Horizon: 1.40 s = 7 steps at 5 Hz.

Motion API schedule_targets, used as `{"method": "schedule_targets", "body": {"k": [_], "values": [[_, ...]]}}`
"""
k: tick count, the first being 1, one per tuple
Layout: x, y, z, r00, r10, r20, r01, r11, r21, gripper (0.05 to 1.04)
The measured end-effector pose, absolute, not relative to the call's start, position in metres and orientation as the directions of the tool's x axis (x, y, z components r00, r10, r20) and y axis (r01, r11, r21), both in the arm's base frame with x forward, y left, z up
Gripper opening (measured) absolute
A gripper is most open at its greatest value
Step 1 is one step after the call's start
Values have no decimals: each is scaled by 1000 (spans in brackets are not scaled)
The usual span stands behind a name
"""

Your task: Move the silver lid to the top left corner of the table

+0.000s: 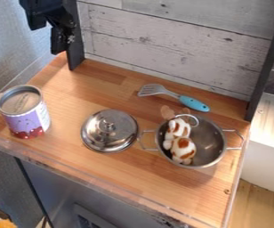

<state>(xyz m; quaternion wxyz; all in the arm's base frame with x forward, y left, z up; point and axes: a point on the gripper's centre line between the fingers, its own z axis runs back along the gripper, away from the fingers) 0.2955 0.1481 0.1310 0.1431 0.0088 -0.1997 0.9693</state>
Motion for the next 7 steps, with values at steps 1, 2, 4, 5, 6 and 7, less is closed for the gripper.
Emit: {"method": "schedule_targets", "body": {"k": [1,2,4,5,6,7], "values": [[295,146,124,-957,275,97,-291,-883,-368,1000],[312,103,148,-921,377,93,-383,-841,-381,1000],[299,74,132,-899,427,99,-435,-843,-315,1000],[290,59,108,-863,499,82,-504,-834,-226,1000],[285,49,96,-837,546,34,-544,-824,-158,1000],[279,45,84,-828,560,15,-558,-821,-120,1000]]}}
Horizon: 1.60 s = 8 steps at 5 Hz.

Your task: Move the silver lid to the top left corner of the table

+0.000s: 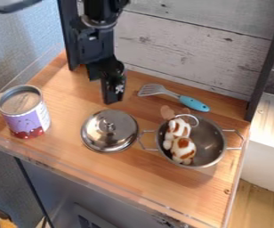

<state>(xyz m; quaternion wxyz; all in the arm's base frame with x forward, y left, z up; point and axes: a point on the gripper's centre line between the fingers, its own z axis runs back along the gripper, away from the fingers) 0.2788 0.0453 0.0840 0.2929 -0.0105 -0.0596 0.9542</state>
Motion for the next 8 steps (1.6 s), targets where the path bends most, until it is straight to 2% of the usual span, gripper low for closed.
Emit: {"method": "schedule_targets", "body": {"k": [3,6,7,8], "values": [[274,41,38,-815,575,71,-579,-809,-101,1000],[276,37,19,-802,595,51,-597,-796,-100,1000],[277,36,16,-800,598,52,-600,-795,-89,946],[279,35,16,-800,598,42,-599,-796,-90,672]]}}
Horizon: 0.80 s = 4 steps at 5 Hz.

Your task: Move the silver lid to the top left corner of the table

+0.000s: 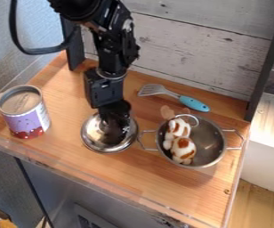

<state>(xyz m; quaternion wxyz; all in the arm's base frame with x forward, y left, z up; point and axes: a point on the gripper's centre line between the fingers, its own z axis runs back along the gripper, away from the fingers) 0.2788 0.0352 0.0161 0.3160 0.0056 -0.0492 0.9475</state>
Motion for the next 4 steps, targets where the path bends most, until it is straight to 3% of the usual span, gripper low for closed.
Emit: {"method": "schedule_targets", "body": {"k": [1,2,4], "values": [[278,36,17,-799,599,49,-601,-795,-89,431],[278,36,17,-802,596,47,-598,-796,-92,283],[272,36,24,-804,593,53,-595,-798,-94,282]]}}
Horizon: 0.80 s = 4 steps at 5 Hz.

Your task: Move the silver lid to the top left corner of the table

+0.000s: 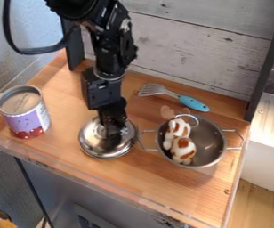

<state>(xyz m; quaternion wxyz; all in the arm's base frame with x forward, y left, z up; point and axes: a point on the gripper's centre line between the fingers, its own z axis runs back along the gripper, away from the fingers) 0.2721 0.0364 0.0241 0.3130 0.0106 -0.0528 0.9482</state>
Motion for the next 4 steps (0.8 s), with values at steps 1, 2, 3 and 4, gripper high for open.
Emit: {"method": "schedule_targets", "body": {"k": [1,2,3,4], "values": [[272,38,38,-807,589,36,-589,-800,-114,282],[276,48,59,-826,564,7,-558,-815,-158,282],[289,63,76,-846,533,-35,-519,-836,-179,282],[311,74,94,-846,528,-71,-503,-835,-222,282]]}}
